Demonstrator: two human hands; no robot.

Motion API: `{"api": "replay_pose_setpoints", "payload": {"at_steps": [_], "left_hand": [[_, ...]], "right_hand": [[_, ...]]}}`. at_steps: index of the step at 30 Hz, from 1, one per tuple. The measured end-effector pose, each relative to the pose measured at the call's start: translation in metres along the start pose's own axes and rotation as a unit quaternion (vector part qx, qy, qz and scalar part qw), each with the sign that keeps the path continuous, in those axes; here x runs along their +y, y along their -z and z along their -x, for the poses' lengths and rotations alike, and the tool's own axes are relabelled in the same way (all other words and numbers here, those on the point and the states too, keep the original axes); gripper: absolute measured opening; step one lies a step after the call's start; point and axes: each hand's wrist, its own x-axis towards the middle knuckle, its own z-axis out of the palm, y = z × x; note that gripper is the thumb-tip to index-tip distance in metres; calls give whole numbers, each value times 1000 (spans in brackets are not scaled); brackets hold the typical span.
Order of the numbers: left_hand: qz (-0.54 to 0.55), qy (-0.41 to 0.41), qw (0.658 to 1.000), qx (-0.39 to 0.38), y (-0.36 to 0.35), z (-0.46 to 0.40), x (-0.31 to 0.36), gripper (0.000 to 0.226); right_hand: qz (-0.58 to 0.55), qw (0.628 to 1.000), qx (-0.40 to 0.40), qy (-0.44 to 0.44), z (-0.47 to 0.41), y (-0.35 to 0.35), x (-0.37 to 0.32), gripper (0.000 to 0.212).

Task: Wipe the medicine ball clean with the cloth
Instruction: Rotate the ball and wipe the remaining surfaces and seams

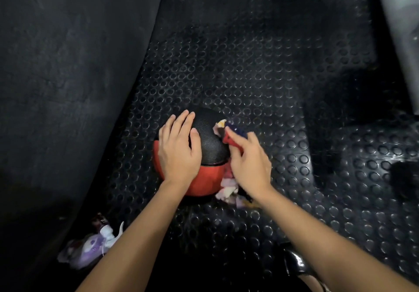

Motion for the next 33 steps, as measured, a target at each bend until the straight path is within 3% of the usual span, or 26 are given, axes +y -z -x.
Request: {"api": "replay_pose_setpoints", "payload": {"at_steps": [3,6,9,12,15,19,22,25,29,33], "left_hand": [[12,-10,1000,0,3,7,-5,50],[39,-52,998,-17,7,4,-13,47],[55,-92,993,-53,17,-5,-32,47],[93,-8,995,-36,21,-11,-36,51],[99,98,990,-11,18,-16,-31,55],[30,94,995,10,14,-13,-30,65],[7,100,994,30,9,-8,-23,63],[6,92,996,16,10,-9,-24,61],[-4,80,997,23,9,0,-24,59],[0,103,994,30,4,-5,-18,58]], "right_hand": [[-87,981,-74,-157,-43,-6,20,35],[-259,924,-111,-261,-55,-3,34,31],[-334,886,-147,-287,-39,4,38,29],[-375,869,-144,-289,-20,1,43,35],[-348,905,-71,-234,-9,-11,35,39],[-234,960,-54,-142,-20,-31,13,34],[-94,992,17,-86,-7,-32,-10,39],[-66,997,-3,-46,27,-29,-19,41],[-60,988,-21,-140,-24,-23,-11,38],[-53,992,-29,-109,-1,-24,-15,41]]}}
